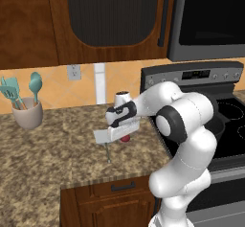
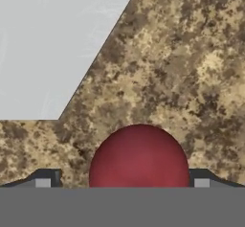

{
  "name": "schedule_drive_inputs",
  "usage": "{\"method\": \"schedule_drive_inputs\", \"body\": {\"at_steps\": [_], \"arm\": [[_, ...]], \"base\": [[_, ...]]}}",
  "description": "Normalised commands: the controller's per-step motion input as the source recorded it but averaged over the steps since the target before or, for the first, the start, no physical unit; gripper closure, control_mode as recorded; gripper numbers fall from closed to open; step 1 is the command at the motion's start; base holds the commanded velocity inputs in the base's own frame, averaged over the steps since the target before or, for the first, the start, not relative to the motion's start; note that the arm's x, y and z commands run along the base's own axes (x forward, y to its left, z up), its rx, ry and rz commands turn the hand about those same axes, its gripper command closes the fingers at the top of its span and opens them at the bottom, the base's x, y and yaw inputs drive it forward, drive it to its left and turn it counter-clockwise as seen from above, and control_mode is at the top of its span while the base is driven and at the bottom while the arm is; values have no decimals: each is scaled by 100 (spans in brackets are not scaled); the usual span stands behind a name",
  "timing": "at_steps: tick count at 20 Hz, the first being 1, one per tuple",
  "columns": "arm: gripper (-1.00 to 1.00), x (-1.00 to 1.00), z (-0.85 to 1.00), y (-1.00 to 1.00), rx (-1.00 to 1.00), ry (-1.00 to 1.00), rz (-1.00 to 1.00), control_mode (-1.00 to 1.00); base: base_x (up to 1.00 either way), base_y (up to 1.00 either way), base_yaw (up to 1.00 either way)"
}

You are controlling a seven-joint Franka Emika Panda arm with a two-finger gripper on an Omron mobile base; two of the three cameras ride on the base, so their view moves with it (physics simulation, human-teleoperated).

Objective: Put the tomato and squash in the pot. Retrieve the spatula and lightly stir the vegetables in the pot.

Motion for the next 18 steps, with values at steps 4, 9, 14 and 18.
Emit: {"method": "schedule_drive_inputs", "body": {"at_steps": [4, 9, 14, 18], "arm": [[100, 0, -21, 0, 0, 0, 0, -100], [100, 0, -1, 0, 0, 0, 0, -100], [100, -8, 17, -1, 2, -9, 0, -100], [100, -38, 68, -12, 2, -15, 0, -100]], "base": [[0, 0, 0], [0, 0, 0], [0, 0, 0], [0, 0, 0]]}}
